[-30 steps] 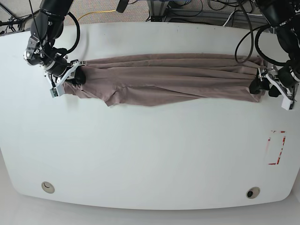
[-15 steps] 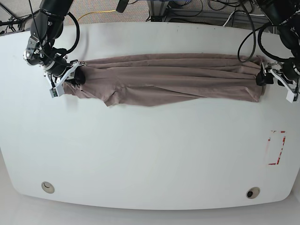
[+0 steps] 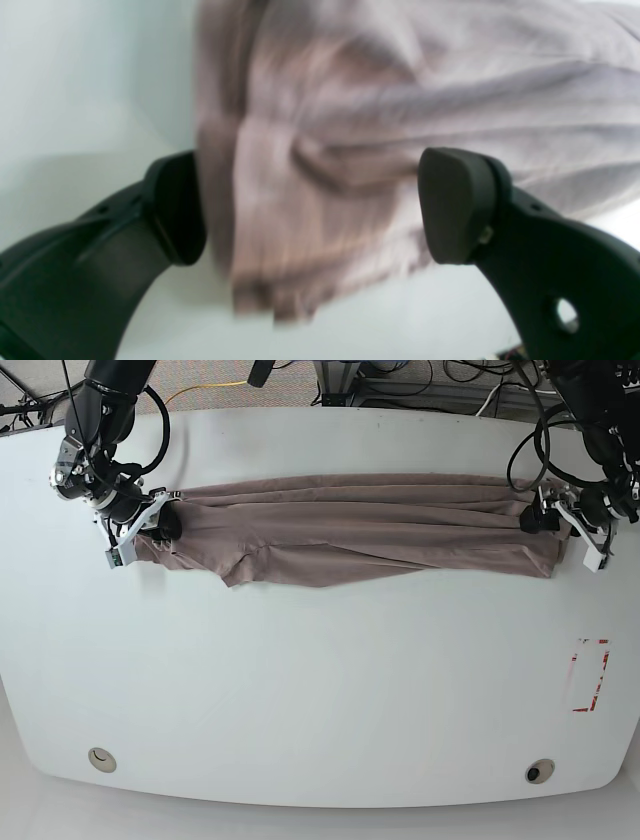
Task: Fold the T-shirt properly
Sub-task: 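Move the left gripper to the strip end and grasp it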
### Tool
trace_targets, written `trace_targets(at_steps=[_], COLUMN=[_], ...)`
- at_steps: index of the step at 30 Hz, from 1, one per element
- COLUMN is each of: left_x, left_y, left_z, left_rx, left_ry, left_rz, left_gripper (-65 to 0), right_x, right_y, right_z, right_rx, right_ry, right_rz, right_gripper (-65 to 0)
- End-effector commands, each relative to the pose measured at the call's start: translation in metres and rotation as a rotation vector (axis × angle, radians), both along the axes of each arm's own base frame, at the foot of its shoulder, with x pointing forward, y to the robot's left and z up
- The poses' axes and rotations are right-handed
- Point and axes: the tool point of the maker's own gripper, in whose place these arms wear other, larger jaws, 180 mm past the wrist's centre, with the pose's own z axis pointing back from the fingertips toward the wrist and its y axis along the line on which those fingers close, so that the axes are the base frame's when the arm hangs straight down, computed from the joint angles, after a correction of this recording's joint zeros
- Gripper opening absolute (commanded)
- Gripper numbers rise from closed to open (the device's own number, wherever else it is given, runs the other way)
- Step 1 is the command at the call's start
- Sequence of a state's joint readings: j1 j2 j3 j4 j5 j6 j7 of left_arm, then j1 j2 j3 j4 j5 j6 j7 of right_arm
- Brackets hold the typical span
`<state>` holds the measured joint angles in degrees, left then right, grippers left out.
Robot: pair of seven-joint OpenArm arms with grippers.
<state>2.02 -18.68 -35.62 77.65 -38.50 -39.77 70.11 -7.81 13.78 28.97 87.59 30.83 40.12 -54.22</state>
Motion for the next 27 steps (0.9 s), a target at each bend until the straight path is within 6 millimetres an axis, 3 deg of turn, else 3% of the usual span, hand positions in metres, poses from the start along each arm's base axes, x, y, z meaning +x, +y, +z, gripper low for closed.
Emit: trace_targets(at_steps=[1, 4, 7, 9, 10, 14, 18, 25, 27], left_x=[0.002, -0.004, 0.000, -0.004, -0.005, -0.002, 0.004, 0.010, 0.014], left_y=[0.003, 0.000, -0.008, -0.009, -0.010, -0.009, -0.008, -0.034, -0.053], left_z=[-0.002, -0.015, -0.022, -0.029, -0.030, -0.025, 0.004, 0.049, 0.062], left_rx=[-0.009, -0.048, -0.088, -0.107, -0.110, -0.101, -0.005, 0.140, 0.166], left_ry=[0.005, 0.041, 0.050, 0.071, 0.074, 0.058, -0.023, -0.111, -0.143], left_rz=[0.002, 0.019, 0.033, 0.041, 0.042, 0.036, -0.013, -0.148, -0.202], left_gripper=[-7.5, -21.5, -39.9, -56.2, -60.1, -60.3, -60.7, -60.7, -60.7], right_x=[0.007, 0.008, 0.008, 0.007, 0.007, 0.008, 0.008, 0.008, 0.008], right_y=[-0.001, 0.001, 0.002, 0.003, 0.003, 0.006, 0.008, 0.008, 0.008], right_z=[0.009, 0.011, 0.010, 0.010, 0.010, 0.009, 0.009, 0.009, 0.009], right_rx=[0.007, 0.025, 0.029, 0.032, 0.032, 0.035, 0.043, 0.042, 0.041], right_ry=[-0.035, -0.043, -0.042, -0.040, -0.040, -0.041, -0.043, -0.042, -0.041], right_rz=[-0.008, -0.011, -0.012, -0.012, -0.012, -0.008, -0.012, -0.012, -0.012], right_gripper=[-52.6, -52.6, -52.6, -52.6, -52.6, -52.6, -52.6, -52.6, -52.6])
